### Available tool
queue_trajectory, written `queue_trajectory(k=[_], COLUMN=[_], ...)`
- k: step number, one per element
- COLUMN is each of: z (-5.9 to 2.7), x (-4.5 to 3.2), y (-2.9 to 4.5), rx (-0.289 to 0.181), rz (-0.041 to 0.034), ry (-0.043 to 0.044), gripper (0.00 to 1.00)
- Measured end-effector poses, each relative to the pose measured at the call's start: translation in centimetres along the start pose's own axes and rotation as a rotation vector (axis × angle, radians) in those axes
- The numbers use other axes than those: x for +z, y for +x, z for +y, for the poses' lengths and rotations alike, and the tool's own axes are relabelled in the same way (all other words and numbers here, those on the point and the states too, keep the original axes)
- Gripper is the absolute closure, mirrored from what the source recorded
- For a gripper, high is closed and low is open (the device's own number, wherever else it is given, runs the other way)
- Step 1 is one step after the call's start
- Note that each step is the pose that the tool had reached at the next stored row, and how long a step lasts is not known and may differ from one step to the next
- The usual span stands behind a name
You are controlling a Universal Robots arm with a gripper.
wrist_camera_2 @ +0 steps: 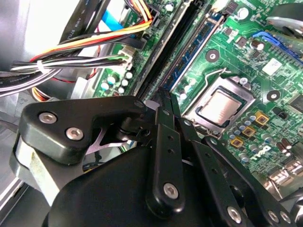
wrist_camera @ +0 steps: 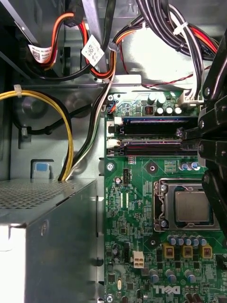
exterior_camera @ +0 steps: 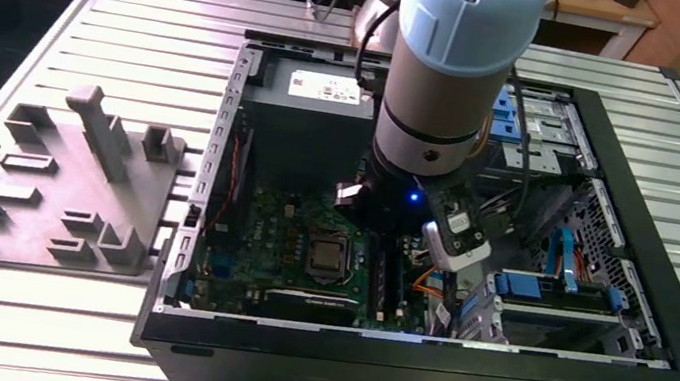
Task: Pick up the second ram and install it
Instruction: 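Insert the second ram into the second slot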
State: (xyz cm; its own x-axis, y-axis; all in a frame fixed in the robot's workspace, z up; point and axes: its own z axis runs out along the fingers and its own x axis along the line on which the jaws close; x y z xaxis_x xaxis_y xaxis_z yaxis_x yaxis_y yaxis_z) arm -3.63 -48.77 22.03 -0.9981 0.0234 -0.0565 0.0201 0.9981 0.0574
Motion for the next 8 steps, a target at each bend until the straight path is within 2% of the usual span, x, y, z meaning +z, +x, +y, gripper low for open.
queue_trajectory(k=[8], z=[-0.01], x=[0.18], y=[0.01], rx=[0.0], rz=[0.0001], ry=[0.0002], gripper=[0.92])
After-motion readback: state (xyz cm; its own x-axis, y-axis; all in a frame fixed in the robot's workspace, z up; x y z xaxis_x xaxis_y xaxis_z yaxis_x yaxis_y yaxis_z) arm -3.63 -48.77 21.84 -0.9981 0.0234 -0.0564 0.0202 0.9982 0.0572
